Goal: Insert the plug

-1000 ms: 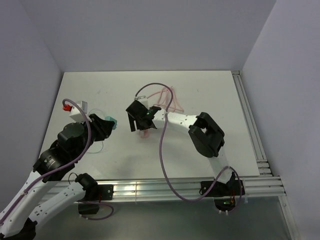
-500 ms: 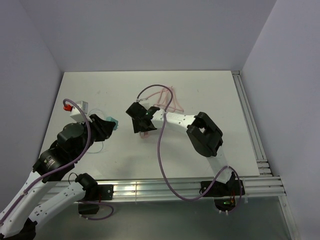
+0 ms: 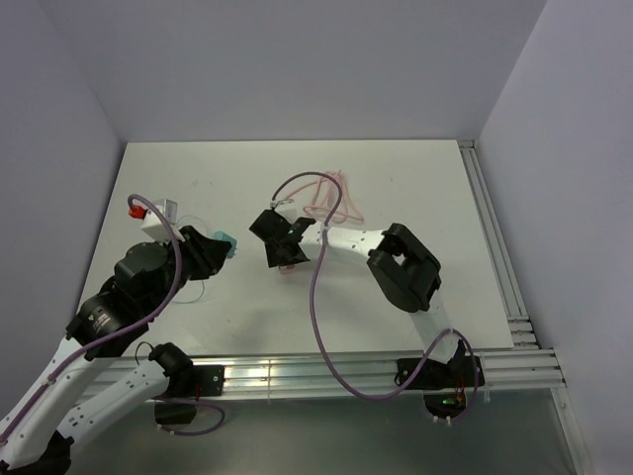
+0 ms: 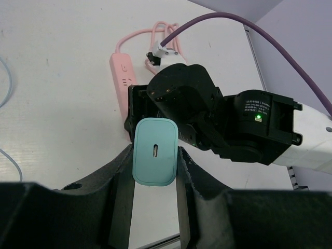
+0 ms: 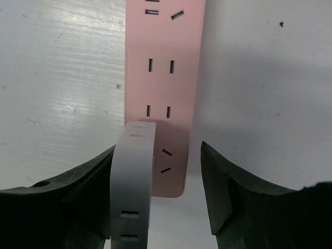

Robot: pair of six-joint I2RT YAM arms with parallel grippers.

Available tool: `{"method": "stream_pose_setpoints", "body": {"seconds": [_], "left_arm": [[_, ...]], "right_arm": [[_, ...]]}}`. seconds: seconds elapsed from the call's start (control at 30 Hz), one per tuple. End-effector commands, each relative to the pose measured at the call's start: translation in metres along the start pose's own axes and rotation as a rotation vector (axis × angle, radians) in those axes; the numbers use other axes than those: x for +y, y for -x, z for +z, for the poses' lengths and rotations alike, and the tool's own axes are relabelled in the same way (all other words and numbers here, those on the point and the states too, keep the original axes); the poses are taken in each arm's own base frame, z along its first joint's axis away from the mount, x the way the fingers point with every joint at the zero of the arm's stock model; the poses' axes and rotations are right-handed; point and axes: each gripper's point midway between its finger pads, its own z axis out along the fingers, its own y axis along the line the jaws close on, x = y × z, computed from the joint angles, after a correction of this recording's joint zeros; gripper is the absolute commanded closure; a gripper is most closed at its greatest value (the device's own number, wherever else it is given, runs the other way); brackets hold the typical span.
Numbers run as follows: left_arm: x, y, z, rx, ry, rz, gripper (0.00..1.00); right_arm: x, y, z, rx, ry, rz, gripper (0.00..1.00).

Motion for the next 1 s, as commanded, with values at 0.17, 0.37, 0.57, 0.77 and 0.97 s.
{"method": "stream_pose_setpoints", "body": {"seconds": [0.17, 0.37, 0.57, 0.77, 0.97], "left_arm": [[-0.018, 0.005, 0.008, -0.012, -0.072, -0.017, 1.0], [-0.02, -0.001, 0.013, 0.011, -0.078, -0.014, 1.0], [-0.024, -0.013, 0.026, 0.042, -0.094, -0.017, 1.0], [-0.024, -0.028, 0.049, 0.08, -0.088, -0.011, 1.0], [-0.035, -0.043, 0.084, 0.132, -0.107, 0.023, 1.0]], "right_arm": [[-0.066, -0.004, -0.017, -0.028, -0.137, -0.013, 0.33], [-0.092, -0.009, -0.021, -0.024, -0.147, -0.077, 0.21], [-0.119, -0.011, -0.022, -0.025, -0.137, -0.073, 0.13], [-0.116, -0.01, -0.04, -0.05, -0.024, -0.088, 0.11], [-0.074, -0.005, -0.109, -0.163, 0.363, -0.057, 0.11]]}}
